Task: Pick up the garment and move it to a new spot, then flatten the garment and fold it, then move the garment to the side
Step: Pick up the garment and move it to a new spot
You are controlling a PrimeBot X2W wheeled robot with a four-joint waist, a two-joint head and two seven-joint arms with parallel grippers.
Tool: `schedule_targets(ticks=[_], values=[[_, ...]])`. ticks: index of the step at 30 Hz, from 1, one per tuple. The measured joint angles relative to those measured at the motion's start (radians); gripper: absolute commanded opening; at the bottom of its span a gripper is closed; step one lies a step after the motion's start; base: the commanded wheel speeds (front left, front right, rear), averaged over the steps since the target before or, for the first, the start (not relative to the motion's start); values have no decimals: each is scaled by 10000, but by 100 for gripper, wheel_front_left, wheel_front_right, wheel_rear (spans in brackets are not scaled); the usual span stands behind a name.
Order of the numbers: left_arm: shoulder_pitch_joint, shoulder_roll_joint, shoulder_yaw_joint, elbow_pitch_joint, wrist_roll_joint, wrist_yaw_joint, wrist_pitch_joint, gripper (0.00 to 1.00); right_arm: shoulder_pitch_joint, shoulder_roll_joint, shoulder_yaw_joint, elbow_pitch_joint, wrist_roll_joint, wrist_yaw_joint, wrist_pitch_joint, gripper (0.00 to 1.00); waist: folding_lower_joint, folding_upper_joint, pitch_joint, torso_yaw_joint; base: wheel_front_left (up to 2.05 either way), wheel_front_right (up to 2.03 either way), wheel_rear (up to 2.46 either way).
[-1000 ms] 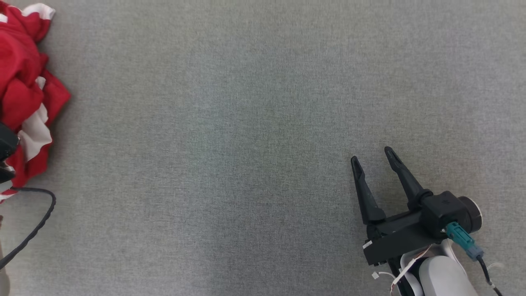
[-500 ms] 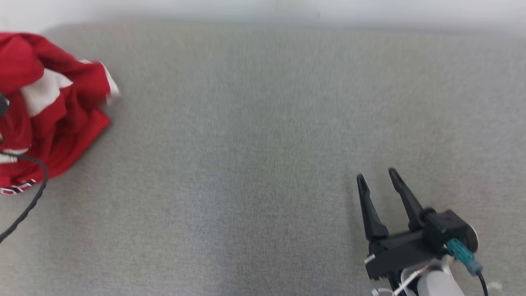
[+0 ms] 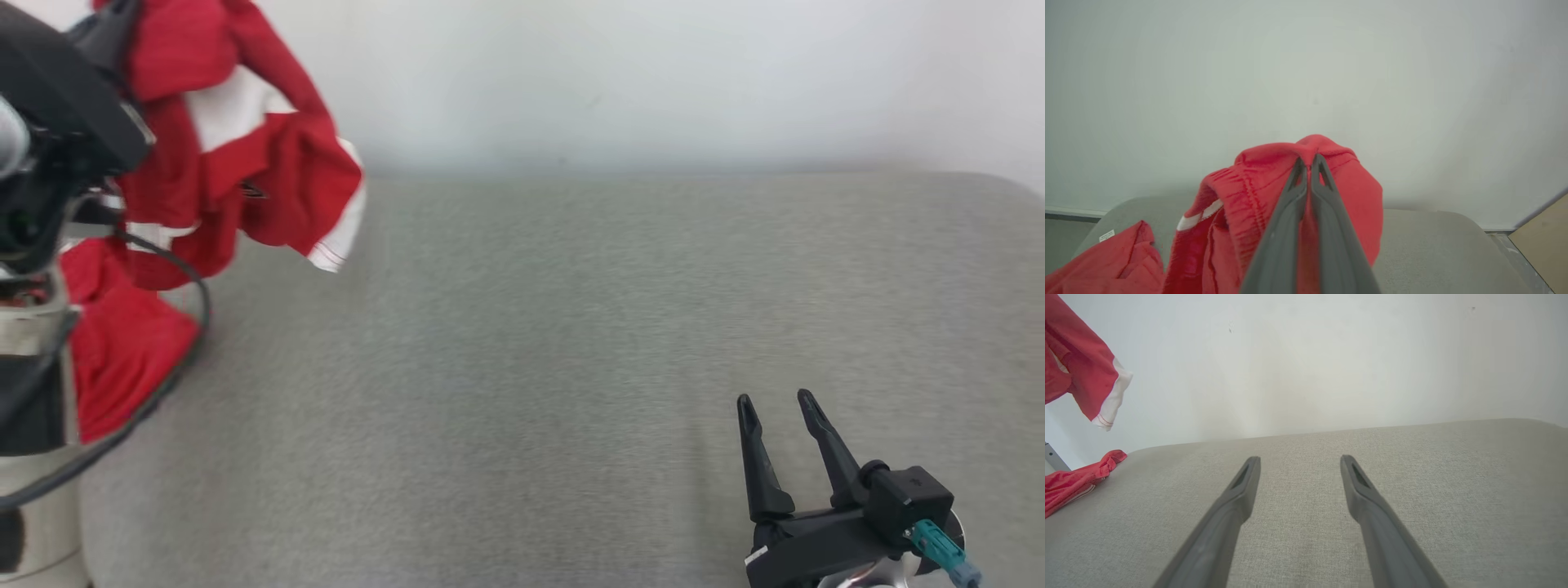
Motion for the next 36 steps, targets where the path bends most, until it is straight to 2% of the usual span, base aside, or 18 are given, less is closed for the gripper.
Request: schedule_targets(ticks=[7, 8, 16, 22, 29, 34, 35, 36], values=[[127, -763, -631, -614, -451, -324, 209, 0, 265, -4, -180, 29, 56, 0, 15, 100, 2, 1, -396, -1114, 0, 0, 0], [299, -940, -802, -786, -523, -405, 245, 0, 332, 4, -234, -8, 71, 0, 40, 100, 1, 0, -464, -1480, 0, 0, 0], [1370, -1229, -1279, -786, -416, -479, -36, 0, 463, -4, -387, -274, 73, 0, 105, 100, 2, 1, -541, -2906, 0, 0, 0], [3177, -1977, -932, -94, -972, -410, -1189, 0, 478, -2, -190, -320, 174, 0, 180, 100, 3, 1, -492, -3839, 0, 0, 0], [4887, -2213, -1321, 1647, -205, -497, -3030, 0, 480, -2, -59, -458, 134, 0, 364, 100, 3, 1, -375, -4610, 0, 0, 0], [5344, -2385, -1806, 2638, 288, -573, -4180, 0, 605, -2, -81, -591, -38, 0, 594, 100, 4, 2, -278, -4653, 0, 0, 0], [5407, -2406, -1939, 2775, 405, -573, -4372, 35, 633, -2, -84, -633, -50, 0, 629, 100, 3, 2, -283, -4611, 0, 0, 0], [5457, -2429, -2048, 2884, 500, -583, -4558, 64, 652, -2, -75, -675, -56, 0, 665, 100, 3, 2, -296, -4558, 0, 0, 0]])
